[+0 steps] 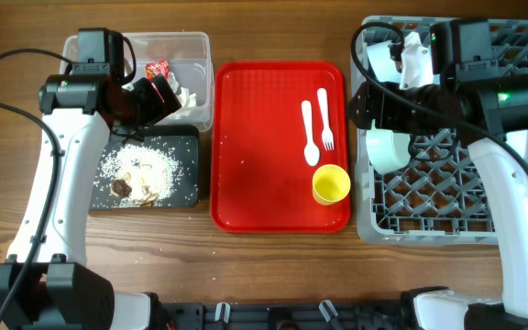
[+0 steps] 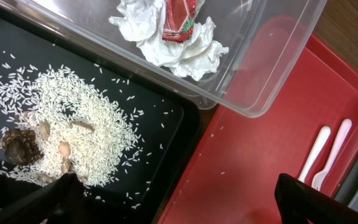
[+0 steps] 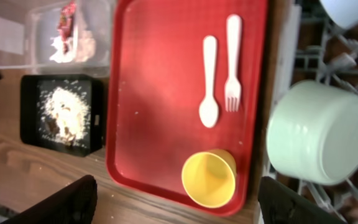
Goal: Sort waste into correct bins and load items into the dishwasher rack
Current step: 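Reach the left gripper to the yellow cup and grasp it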
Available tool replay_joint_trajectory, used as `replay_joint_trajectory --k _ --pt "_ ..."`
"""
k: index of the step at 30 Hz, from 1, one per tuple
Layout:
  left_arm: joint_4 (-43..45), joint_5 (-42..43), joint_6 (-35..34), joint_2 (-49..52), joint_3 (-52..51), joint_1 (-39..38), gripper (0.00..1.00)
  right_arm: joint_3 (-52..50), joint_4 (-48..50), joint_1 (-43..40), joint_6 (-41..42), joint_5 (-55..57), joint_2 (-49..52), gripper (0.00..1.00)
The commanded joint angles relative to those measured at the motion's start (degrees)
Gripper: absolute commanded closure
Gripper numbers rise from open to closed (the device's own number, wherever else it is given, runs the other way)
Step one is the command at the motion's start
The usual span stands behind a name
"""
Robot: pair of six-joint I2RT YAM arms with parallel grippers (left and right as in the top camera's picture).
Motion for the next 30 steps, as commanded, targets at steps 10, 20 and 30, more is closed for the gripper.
replay_joint_trajectory --k 10,20,30 --pt "-1.7 16.3 -0.3 0.6 -1.3 -3.3 0.08 -0.4 -5.9 -10.3 1.4 10.4 -8.3 0.1" --pt "12.9 13.7 -5.5 1.9 -10.1 -30.3 0.16 -0.4 -6.6 -13.9 0.7 10.9 -9.7 0.07" --pt "22.8 3.5 -14.1 13.5 -10.1 -45.5 0.16 -0.4 -8.5 -13.9 -0.1 10.9 -9.7 0.07"
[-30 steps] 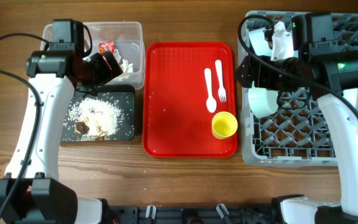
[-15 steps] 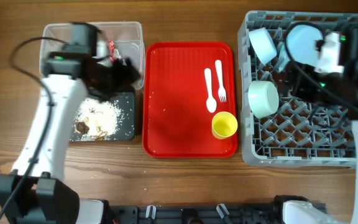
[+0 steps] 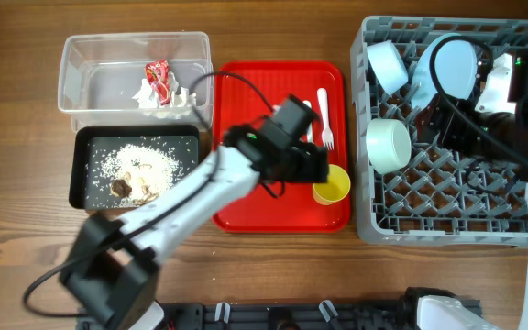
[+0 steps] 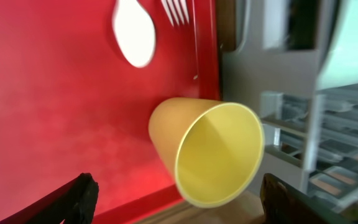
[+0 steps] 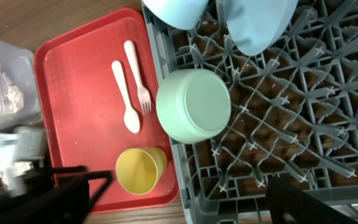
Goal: Sort waste into correct bins and load items into the dishwasher rack
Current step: 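Reach the left gripper to the yellow cup and grasp it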
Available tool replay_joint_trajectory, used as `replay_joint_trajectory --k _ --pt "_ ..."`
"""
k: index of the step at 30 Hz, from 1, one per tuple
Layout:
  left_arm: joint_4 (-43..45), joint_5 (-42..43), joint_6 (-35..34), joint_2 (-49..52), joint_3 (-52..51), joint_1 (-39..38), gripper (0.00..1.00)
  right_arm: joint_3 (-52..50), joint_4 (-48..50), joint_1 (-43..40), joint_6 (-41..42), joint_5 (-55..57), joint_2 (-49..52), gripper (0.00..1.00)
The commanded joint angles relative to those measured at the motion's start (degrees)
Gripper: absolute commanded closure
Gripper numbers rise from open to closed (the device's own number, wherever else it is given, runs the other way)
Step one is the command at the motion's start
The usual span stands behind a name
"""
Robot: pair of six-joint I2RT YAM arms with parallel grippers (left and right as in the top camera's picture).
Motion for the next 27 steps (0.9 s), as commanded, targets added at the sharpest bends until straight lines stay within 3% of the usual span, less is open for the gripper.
replay_joint_trajectory --k 1,2,5,7,14,15,17,24,27 --pt "1.4 -3.3 -4.0 6.1 -0.8 -2.1 0.18 -0.4 -0.8 -0.2 -0.8 1.0 -0.2 0.07" --pt "1.4 -3.3 -4.2 6.9 -0.8 -2.2 0.19 -0.4 -0.8 -0.2 -0.8 1.0 -0.2 0.07" --pt "1.4 -3.3 -5.5 9.7 -0.8 -2.3 0.38 -0.4 -0.8 -0.2 -0.8 1.0 -0.2 0.07" --pt "1.4 -3.3 -5.4 9.8 -0.8 -2.3 0.45 -0.4 -0.8 -0.2 -0.7 0.9 -0.2 0.07" --pt "2.0 -2.5 -5.4 9.5 -0.6 -1.1 0.62 -0.4 -0.7 -0.2 -0.7 0.9 -0.1 0.07" --pt "1.9 -1.8 -5.4 9.3 -0.6 -0.6 0.67 -0.4 -0.7 -0.2 -0.6 0.9 -0.1 0.07" --pt "2.0 -0.1 -5.4 8.8 -0.5 0.5 0.94 -0.4 -0.7 -0.2 -0.6 0.7 -0.1 0.07" --pt "1.4 6.1 -5.1 4.4 -0.5 5.8 0.96 -1.2 0.0 -0.1 -0.8 -3.5 0.4 0.07" --pt "1.2 14.0 -4.3 0.2 -0.5 9.8 0.96 -4.0 2.1 -0.1 -5.2 -11.6 0.6 0.05"
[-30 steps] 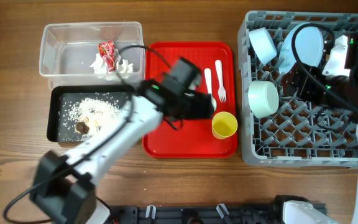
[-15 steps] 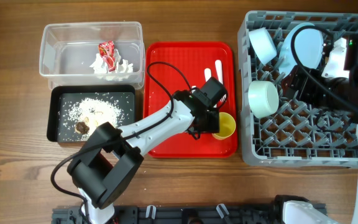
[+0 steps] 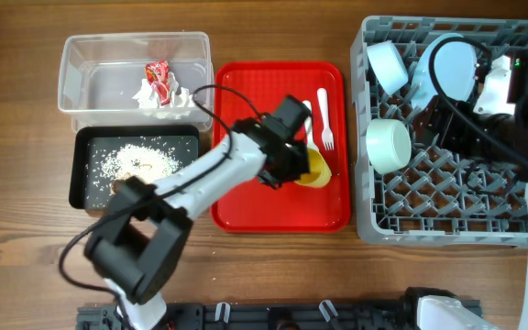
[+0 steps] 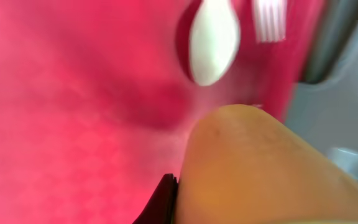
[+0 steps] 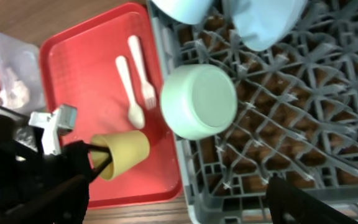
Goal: Sort waste into correct bins and load items into the dishwasher rack
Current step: 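Reach the left gripper to the yellow cup and grasp it, then hand the yellow cup from the left gripper to the right gripper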
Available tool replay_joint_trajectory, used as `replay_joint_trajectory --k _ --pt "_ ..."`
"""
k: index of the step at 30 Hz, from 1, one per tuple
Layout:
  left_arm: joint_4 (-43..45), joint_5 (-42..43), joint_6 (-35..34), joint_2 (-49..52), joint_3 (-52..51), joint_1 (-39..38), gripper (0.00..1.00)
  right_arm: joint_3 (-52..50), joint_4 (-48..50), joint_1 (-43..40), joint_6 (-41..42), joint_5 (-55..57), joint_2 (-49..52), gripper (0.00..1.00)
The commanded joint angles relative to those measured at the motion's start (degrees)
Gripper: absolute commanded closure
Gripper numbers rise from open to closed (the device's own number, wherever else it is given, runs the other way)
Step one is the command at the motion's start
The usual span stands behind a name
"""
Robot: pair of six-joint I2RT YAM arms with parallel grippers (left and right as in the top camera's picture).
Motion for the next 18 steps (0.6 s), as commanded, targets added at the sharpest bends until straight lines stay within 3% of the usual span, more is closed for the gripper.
replay_joint_trajectory --k 1,7,11,15,18 --pt "0.2 13.1 2.4 -7.8 0.0 5.5 0.96 -4.5 2.7 -0.1 -6.4 -12.7 0.6 0.05" --pt "-0.5 40.8 11.6 -13.3 0.0 16.5 0.96 -16.0 11.2 -0.1 -21.2 -42.8 0.6 0.05" --pt "-2.8 54.4 15.8 -13.5 0.0 21.3 0.96 -22.7 18.9 -0.1 -28.4 -62.7 0.6 0.04" --pt "-3.1 62.6 18.4 -13.5 0.0 21.8 0.96 -26.7 26.5 0.1 -28.4 -71.2 0.6 0.05" --pt "-3.0 63.0 18.4 -13.5 0.0 20.9 0.96 -27.4 29.1 1.1 -28.4 -73.0 0.6 0.05"
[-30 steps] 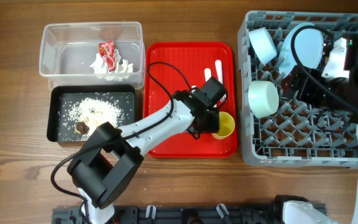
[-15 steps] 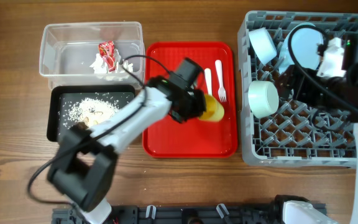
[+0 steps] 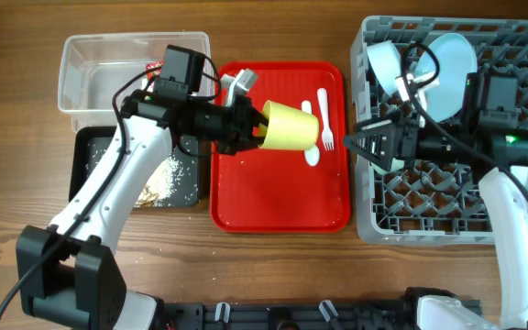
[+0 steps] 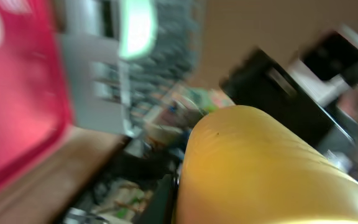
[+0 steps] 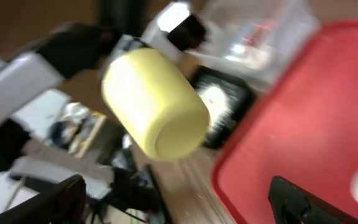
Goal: Sort waste into correct bins and load items into the dishwasher rack
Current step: 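Hand the yellow cup from the left gripper to the right gripper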
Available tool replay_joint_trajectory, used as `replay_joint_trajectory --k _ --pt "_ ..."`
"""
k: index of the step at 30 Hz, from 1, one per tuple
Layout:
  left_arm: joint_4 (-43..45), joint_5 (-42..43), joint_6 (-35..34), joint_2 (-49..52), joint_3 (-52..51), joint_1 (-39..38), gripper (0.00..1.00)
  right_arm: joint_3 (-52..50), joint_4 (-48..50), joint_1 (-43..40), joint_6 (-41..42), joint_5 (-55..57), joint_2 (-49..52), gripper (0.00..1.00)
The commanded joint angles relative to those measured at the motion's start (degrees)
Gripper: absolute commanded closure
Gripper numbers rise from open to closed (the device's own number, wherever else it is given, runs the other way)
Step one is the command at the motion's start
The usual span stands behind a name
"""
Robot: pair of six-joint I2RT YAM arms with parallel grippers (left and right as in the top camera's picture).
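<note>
A yellow cup [image 3: 290, 126] hangs on its side above the red tray [image 3: 273, 197], with my left gripper [image 3: 262, 126] shut on its rim end. The cup fills the lower right of the left wrist view [image 4: 272, 168]. In the right wrist view the yellow cup [image 5: 154, 102] shows its base, with the left arm behind it. My right gripper [image 3: 363, 145] stands open at the rack's left edge, pointing left at the cup, its fingers spread wide [image 5: 179, 205]. A white fork [image 3: 326, 128] and spoon [image 3: 312, 154] lie on the tray, partly under the cup.
The grey dishwasher rack [image 3: 429, 206] fills the right side, with a pale bowl [image 3: 385, 62] and a plate [image 3: 449, 50] at its back. A clear bin [image 3: 90, 64] holding paper waste sits at the back left. In front of it lies a black tray [image 3: 189, 188] with rice.
The cup was lying low on the tray's front right in my left gripper. Now it is held up over the tray's back middle. My right gripper has come from over the rack to its left edge, facing the cup.
My left gripper was open over the bin and the black tray, the right arm over the rack. Then the left gripper stood open by the upright yellow cup. Then it was shut on the tipped cup, and now it holds the cup in the air before my open right gripper.
</note>
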Motion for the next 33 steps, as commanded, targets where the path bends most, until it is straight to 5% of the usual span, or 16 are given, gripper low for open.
replay_joint_trajectory --k 1,15,33 --pt "0.2 9.4 3.5 -0.6 0.0 -1.4 0.96 -1.0 2.8 1.5 -3.3 -11.6 0.2 0.05" --pt "1.3 10.7 3.4 -0.6 0.0 -3.9 0.96 -1.0 18.7 10.4 14.9 1.1 0.3 0.13" --pt "6.3 10.8 0.0 -0.6 0.0 -3.3 0.96 -1.0 19.7 14.0 17.6 4.4 0.3 0.31"
